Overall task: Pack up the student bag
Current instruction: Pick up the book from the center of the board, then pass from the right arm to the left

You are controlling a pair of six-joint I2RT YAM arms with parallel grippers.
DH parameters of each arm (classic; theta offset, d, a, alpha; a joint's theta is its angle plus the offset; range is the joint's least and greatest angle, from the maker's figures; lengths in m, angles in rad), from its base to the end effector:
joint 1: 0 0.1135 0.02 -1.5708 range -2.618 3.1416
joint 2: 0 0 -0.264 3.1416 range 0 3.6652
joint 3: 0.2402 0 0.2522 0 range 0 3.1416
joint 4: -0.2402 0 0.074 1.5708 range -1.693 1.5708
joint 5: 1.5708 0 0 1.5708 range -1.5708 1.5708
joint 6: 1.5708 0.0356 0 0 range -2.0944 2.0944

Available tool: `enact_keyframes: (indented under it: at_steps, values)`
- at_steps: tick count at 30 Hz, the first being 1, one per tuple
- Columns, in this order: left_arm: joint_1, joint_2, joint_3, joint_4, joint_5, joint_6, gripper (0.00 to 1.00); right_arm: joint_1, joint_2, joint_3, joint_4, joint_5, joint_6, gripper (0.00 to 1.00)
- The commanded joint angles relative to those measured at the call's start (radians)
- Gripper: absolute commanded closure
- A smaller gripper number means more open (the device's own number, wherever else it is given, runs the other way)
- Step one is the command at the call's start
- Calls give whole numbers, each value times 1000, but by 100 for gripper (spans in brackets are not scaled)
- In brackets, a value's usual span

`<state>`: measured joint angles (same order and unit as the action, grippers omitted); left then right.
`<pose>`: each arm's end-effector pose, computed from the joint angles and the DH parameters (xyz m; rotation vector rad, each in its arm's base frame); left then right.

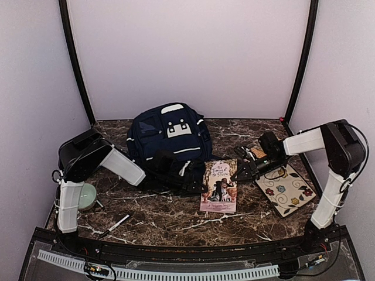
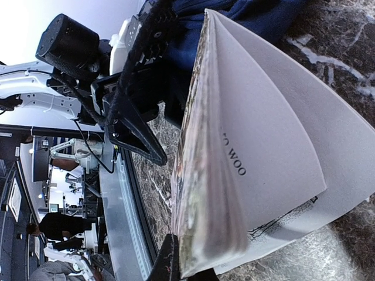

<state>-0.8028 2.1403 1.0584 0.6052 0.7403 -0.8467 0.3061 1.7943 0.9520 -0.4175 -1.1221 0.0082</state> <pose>0.2741 -0.3184 0.1017 0.5038 2.3622 -1.6705 0.2895 0.1251 0.1429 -0.6272 2.4861 1.6463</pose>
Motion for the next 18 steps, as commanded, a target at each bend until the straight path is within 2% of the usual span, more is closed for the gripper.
enact_keyframes:
  at_steps: [1, 3, 11, 16, 18]
  values:
    - [17, 46, -51, 77, -7, -53, 55, -4, 79, 40, -15, 39, -24, 99]
    - [17, 46, -63, 137, 20, -83, 61, -4, 102, 56, -32, 69, -32, 96]
    - [14, 36, -70, 202, 49, -97, 86, -3, 104, 63, -18, 142, -16, 92]
    - [14, 10, -68, 165, 35, -82, 100, -6, 95, 84, -61, 263, -35, 78]
    - [13, -16, -80, 138, 17, -64, 100, -16, 61, 88, -66, 384, -31, 69]
